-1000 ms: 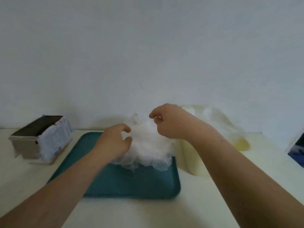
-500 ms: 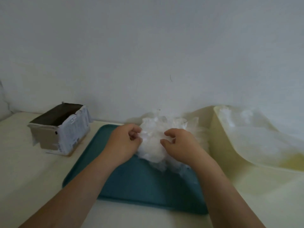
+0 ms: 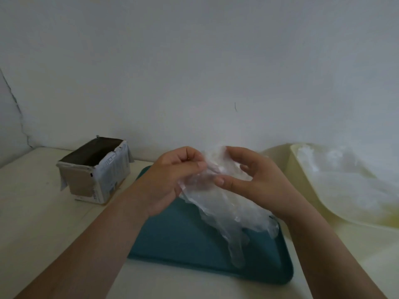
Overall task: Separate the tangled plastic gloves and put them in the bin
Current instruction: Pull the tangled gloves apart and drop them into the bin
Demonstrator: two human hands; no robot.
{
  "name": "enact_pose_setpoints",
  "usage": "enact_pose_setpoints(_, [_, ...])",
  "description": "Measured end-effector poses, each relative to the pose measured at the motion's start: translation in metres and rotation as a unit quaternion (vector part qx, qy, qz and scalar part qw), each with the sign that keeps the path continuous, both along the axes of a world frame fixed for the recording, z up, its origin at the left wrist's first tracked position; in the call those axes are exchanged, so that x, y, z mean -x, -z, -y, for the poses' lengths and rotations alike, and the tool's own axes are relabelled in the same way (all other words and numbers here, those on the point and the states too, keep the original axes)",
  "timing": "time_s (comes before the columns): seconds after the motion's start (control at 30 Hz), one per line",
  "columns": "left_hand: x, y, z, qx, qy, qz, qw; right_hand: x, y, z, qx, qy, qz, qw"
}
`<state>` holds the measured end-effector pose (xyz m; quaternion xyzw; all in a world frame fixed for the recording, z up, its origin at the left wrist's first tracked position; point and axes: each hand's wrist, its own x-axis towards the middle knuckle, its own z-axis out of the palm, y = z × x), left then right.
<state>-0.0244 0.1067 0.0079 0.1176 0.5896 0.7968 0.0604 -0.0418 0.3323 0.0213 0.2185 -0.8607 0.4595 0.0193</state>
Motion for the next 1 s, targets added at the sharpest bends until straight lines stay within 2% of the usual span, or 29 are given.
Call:
enact_pose_setpoints(0.1, [0.002, 0.005, -0.004, -0.010, -0.026, -0.001, 1.000, -0.001, 0.003, 0.006, 0.154, -0.023, 0.064, 0.986])
enact_pose_setpoints(0.2, [0.009, 0.012, -0.002, -0.028, -0.015, 0.048, 0.998, -0.001, 0.006, 0.009, 0.211, 0.041, 0.064, 0.975])
enact_pose_setpoints(0.33, [0.010, 0.023, -0.008, 0.023, -0.024, 0.085, 0.996, -0.001, 0.005, 0.011, 0.221, 0.068, 0.068, 0.971])
enact_pose_setpoints(0.5, [0.013, 0.026, -0.010, 0.040, -0.079, 0.048, 0.995, 0.000, 0.006, 0.009, 0.207, 0.030, 0.118, 0.971])
enact_pose_setpoints(0.57, [0.014, 0.027, -0.009, 0.046, -0.098, 0.040, 0.993, 0.003, 0.009, 0.007, 0.211, 0.064, 0.101, 0.970])
enact_pose_setpoints(0.7, [0.018, 0.028, -0.005, 0.100, -0.170, 0.005, 0.980, 0.006, 0.008, 0.003, 0.149, 0.119, 0.047, 0.981])
enact_pose_setpoints(0.8, [0.021, 0.028, -0.005, 0.097, -0.215, -0.016, 0.972, 0.009, 0.006, -0.002, 0.122, 0.141, 0.022, 0.982])
enact_pose_setpoints(0.9, [0.023, 0.029, -0.004, 0.080, -0.214, -0.012, 0.973, 0.011, 0.008, -0.005, 0.119, 0.147, -0.005, 0.982])
enact_pose_setpoints(1.0, [0.021, 0.032, -0.007, 0.044, -0.184, 0.008, 0.982, 0.008, 0.007, -0.003, 0.153, 0.086, 0.046, 0.983])
